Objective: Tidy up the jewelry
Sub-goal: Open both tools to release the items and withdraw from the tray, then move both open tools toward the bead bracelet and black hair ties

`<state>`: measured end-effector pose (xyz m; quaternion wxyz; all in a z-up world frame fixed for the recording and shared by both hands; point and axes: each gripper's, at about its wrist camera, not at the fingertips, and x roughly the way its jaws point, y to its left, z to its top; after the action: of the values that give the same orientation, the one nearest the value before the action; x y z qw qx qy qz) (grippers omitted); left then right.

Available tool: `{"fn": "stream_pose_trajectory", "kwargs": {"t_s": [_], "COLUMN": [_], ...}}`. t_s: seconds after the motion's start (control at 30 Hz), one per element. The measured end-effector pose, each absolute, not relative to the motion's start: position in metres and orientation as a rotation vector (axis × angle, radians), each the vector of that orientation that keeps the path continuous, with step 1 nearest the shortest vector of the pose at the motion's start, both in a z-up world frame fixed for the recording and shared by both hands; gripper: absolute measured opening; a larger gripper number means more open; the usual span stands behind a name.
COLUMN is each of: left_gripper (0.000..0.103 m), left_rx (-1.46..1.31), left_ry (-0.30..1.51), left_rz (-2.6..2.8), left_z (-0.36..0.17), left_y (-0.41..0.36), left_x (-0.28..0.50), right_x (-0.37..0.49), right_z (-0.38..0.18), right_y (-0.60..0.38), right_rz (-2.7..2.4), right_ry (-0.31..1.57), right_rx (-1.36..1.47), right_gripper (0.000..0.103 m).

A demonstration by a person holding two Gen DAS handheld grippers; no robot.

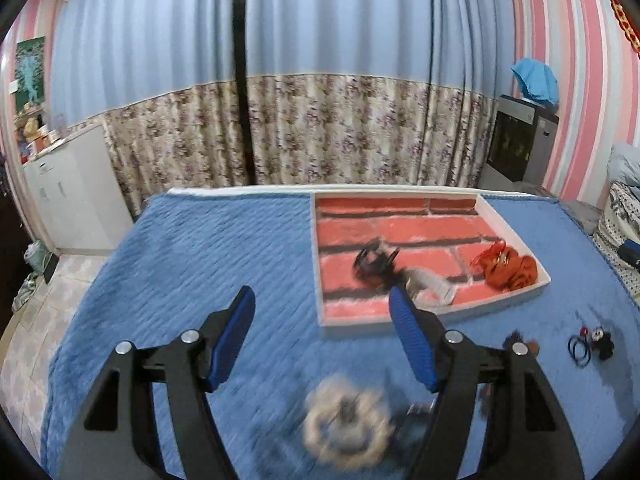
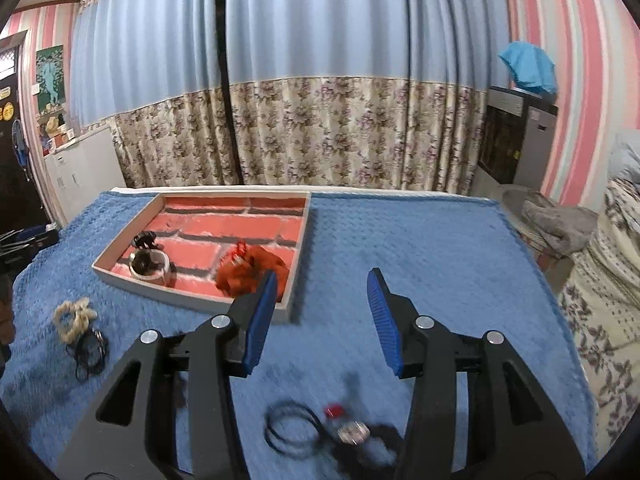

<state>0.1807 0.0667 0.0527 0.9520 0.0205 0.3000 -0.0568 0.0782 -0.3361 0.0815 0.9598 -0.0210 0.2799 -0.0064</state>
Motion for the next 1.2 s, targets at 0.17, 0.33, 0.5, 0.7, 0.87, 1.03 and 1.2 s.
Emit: {"fn": "stream_pose_trajectory", "kwargs": {"t_s": [0.17, 0.33, 0.5, 0.7, 0.87, 1.03, 1.2], "left_gripper": [0.069, 0.069, 0.070, 0.070, 0.070, 0.069, 0.070], "left_rx": [0.048, 0.013, -0.022, 0.000, 0.026, 0.019, 0.070], "left_ry": [0.601, 0.635, 0.629, 0.658, 0.701, 0.732, 0.764], "left_rz": [-0.071, -0.054, -0.081, -0.144, -0.156, -0.200, -0.213], "left_z": [0.031, 0.009, -0.001, -0.006, -0.015, -0.021, -0.029], "left_y": [0.087, 0.092, 0.075, 0.042, 0.022, 0.008, -0.012], "left_x": [0.126, 0.084, 0.060, 0.069, 0.077, 0.087, 0.097], "right_x": [0.036, 0.002, -0.019, -0.019, -0.013, -0.002, 0.019], "right_z": [0.067, 0.042, 0.014, -0.007, -0.004, -0.008, -0.013], "right_y": [-0.354, -0.351, -0.342, -0.331, -0.319, -0.307, -0.294], "right_rz": [-0.058, -0.079, -0.083, -0.051, -0.016, 0.019, 0.002], "right_ry": [0.583, 0.615, 0.658, 0.709, 0.706, 0.729, 0.768], "right_rx": [-0.017, -0.001, 0.039, 0.068, 0.047, 0.040, 0.005], "right_gripper": [0.049, 0.049, 0.049, 0.049, 0.049, 0.050, 0.059]}}
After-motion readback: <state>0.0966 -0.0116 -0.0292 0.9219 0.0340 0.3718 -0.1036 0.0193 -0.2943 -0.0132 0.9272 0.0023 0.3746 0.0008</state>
